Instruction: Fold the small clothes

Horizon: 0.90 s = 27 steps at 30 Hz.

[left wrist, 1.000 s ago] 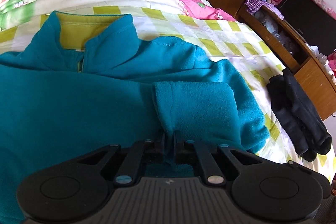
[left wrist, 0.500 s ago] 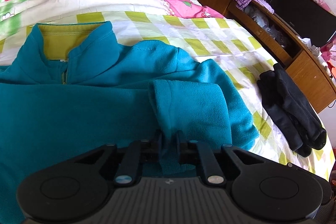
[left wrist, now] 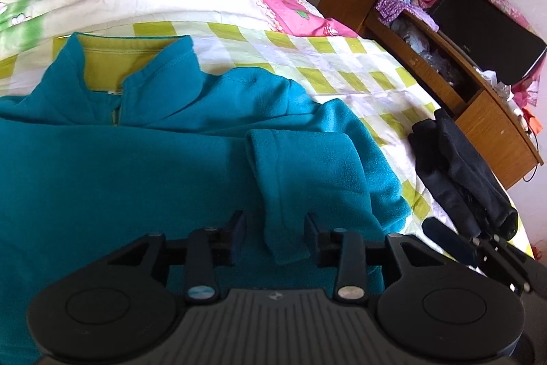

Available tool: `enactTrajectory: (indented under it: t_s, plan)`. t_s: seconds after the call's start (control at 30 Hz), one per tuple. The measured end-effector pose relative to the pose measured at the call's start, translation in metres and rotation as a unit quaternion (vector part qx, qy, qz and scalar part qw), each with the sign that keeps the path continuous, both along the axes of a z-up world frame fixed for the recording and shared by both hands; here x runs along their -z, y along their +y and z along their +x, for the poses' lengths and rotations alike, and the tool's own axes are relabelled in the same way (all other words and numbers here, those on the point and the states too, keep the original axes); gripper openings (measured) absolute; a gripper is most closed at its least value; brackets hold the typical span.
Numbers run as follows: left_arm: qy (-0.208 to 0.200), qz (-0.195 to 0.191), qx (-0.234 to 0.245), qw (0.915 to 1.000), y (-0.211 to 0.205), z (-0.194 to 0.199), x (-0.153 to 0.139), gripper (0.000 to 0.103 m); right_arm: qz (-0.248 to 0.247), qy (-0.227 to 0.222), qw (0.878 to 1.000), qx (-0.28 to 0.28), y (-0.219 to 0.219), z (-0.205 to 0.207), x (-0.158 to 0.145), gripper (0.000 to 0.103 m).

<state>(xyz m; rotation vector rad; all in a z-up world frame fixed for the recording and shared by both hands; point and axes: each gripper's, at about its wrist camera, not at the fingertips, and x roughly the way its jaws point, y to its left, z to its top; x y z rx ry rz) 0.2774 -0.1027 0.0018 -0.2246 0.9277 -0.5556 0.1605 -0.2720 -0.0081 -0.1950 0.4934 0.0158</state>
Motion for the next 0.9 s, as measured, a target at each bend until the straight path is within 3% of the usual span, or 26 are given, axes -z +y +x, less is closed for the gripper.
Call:
enactTrajectory:
  t_s: [0.13, 0.23, 0.33, 0.43, 0.47, 0.57, 0.6, 0.63, 0.67, 0.8, 0.9]
  plan:
    - [-0.018, -0.028, -0.011, 0.9994, 0.019, -0.017, 0.000, 0.052, 0.085, 0.026, 0.995, -0.038, -0.023, 0.028, -0.017, 0.025]
    - [-0.041, -0.004, 0.006, 0.9991, 0.016, -0.032, 0.002, 0.052, 0.116, 0.036, 0.987, -0.107, -0.023, 0.065, -0.026, 0.039]
    - [-0.067, 0.013, 0.030, 0.9972, 0.007, -0.042, 0.004, 0.052, 0.064, 0.059, 0.977, -0.194, -0.011, 0.111, -0.030, 0.039]
    - [-0.089, 0.014, 0.046, 0.9949, -0.005, -0.044, 0.005, 0.056, 0.028, 0.119, 0.955, -0.270, 0.001, 0.153, -0.025, 0.039]
    - [-0.094, 0.017, 0.051, 0.9941, -0.009, -0.044, 0.006, 0.057, 0.020, 0.150, 0.946, -0.287, 0.003, 0.167, -0.020, 0.039]
    - [-0.093, 0.022, 0.056, 0.9938, -0.016, -0.043, 0.012, 0.057, 0.007, 0.205, 0.934, -0.291, 0.007, 0.181, -0.005, 0.038]
    - [-0.092, 0.019, 0.054, 0.9941, -0.016, -0.042, 0.014, 0.058, 0.013, 0.206, 0.935, -0.288, 0.005, 0.179, -0.005, 0.032]
    - [-0.091, 0.015, 0.050, 0.9945, -0.015, -0.042, 0.014, 0.058, 0.023, 0.203, 0.936, -0.286, 0.002, 0.173, -0.006, 0.016]
    - [-0.089, 0.010, 0.043, 0.9951, -0.014, -0.041, 0.015, 0.058, 0.036, 0.195, 0.939, -0.280, -0.003, 0.169, -0.008, 0.008]
    - [-0.096, -0.008, 0.023, 0.9951, -0.021, -0.042, 0.011, 0.058, 0.113, 0.138, 0.958, -0.224, -0.033, 0.161, -0.028, 0.004]
    - [-0.126, -0.003, 0.027, 0.9916, -0.037, -0.051, 0.004, 0.062, 0.172, 0.097, 0.964, -0.180, -0.056, 0.161, -0.046, 0.004]
